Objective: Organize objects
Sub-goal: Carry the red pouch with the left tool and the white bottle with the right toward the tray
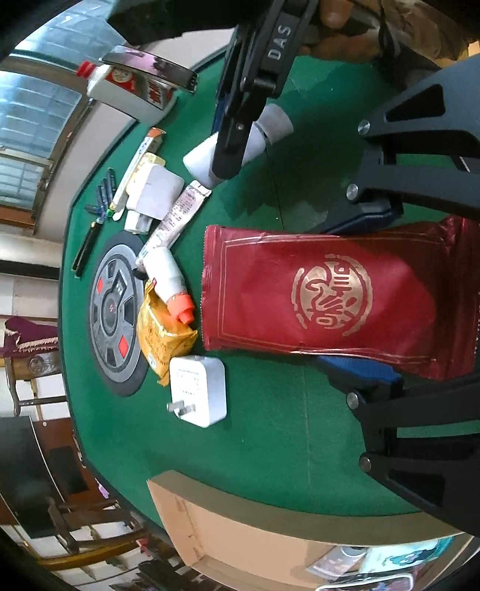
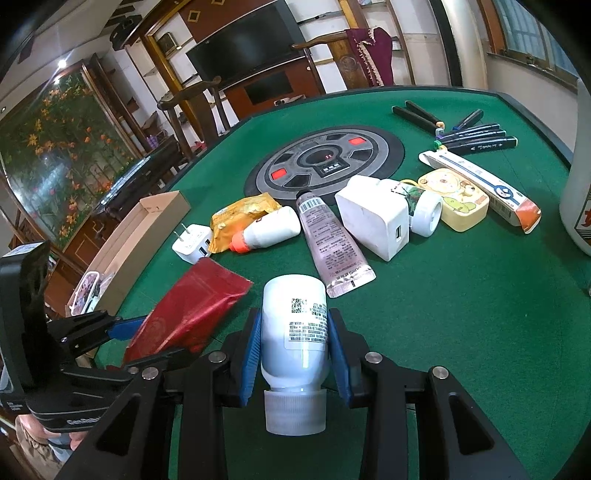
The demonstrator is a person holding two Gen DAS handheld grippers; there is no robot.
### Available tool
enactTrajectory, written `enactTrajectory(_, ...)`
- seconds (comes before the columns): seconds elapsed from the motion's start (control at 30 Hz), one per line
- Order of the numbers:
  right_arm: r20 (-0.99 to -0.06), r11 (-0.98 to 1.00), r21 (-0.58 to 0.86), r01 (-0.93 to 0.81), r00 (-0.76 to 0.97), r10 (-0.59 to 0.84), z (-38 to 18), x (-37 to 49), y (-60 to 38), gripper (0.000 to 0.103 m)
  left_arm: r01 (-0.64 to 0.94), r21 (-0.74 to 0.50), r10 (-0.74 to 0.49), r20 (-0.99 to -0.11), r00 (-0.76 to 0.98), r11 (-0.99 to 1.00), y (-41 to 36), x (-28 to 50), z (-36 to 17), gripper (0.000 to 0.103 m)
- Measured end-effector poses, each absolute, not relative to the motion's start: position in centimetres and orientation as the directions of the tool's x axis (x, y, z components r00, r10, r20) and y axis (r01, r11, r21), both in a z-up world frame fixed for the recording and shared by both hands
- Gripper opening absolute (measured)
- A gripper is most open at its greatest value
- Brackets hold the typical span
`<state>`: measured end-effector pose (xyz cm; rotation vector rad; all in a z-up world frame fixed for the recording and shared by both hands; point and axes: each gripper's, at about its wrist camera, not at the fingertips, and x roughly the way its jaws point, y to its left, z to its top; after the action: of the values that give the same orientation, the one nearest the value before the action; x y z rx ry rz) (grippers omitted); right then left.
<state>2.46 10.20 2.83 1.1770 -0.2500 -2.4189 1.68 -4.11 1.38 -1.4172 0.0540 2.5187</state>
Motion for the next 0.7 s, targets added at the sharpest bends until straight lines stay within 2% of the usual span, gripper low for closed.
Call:
enactTrajectory(0.27,-0.707,-0.885,0.35,0.307,-0.533,-0.464,2.6,2.4,10.1,0.037,-0.197,-0.154,0.238,-0.809,-0.538,-0.968,-6.2,2.6,2.7,0.055)
enactTrajectory(0.7,-0.71,-0.875,0.384,0.294,-0.512,-0.484,2.1,2.0,10.3,0.037,-0.176,-0.171,0.242,-0.787,-0.567,-0.97,-7.8,3.4,3.8,0.055)
